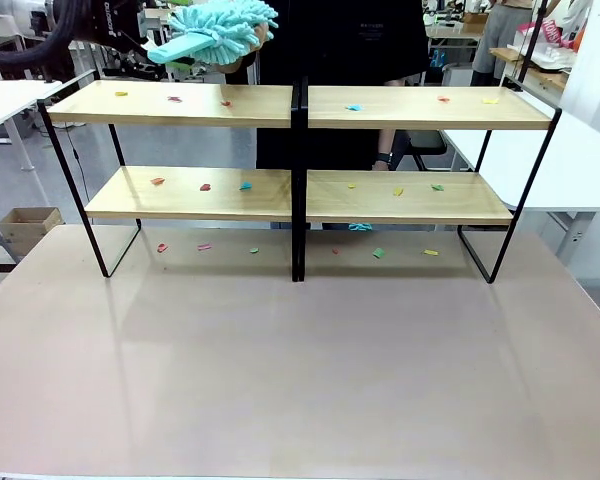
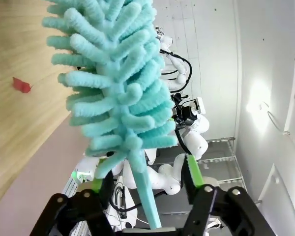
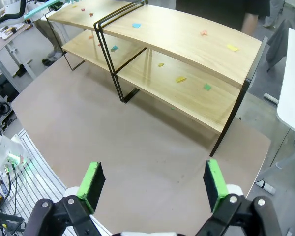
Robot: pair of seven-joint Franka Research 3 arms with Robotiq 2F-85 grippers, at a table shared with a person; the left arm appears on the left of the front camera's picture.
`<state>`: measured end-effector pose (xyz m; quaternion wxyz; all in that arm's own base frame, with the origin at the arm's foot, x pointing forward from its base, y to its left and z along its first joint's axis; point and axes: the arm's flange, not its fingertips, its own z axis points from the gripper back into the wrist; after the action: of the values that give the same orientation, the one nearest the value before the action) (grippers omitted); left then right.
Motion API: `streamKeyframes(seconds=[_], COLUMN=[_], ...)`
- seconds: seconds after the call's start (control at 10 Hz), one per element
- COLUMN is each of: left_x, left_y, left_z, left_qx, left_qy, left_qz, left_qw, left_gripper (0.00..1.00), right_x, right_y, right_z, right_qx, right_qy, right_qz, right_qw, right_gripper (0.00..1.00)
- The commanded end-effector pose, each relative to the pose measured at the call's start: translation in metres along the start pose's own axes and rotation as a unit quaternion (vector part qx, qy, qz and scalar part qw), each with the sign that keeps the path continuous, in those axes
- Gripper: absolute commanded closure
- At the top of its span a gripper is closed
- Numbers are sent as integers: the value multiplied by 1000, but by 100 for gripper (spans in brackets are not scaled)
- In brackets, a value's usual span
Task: Clean the shelves.
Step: Pick up the Duster when the human hands it over.
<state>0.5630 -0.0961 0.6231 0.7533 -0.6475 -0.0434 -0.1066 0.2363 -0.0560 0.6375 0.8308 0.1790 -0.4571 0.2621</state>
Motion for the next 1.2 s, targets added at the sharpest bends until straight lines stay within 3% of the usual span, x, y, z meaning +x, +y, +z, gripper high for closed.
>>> streamKeyframes(seconds=[0.0, 0.1, 0.9, 1.1], left_x=[-8, -9, -13, -44], left_y=[-6, -6, -12, -40], left_z=[-5, -5, -7, 11], left_qx=[8, 9, 13, 22], left_qy=[4, 8, 14, 40], left_qz=[-3, -4, -12, -41], left_qw=[1000, 1000, 1000, 998], left_gripper=[65, 100, 100, 100], right_x=[-1, -1, -1, -1], right_y=[-2, -2, -2, -2], right_z=[-1, -1, -1, -1], right_qx=[2, 2, 2, 2], right_qy=[-3, -3, -3, -3], right_qz=[6, 6, 6, 6], right_qw=[1000, 1000, 1000, 1000], right_gripper=[0, 0, 0, 0])
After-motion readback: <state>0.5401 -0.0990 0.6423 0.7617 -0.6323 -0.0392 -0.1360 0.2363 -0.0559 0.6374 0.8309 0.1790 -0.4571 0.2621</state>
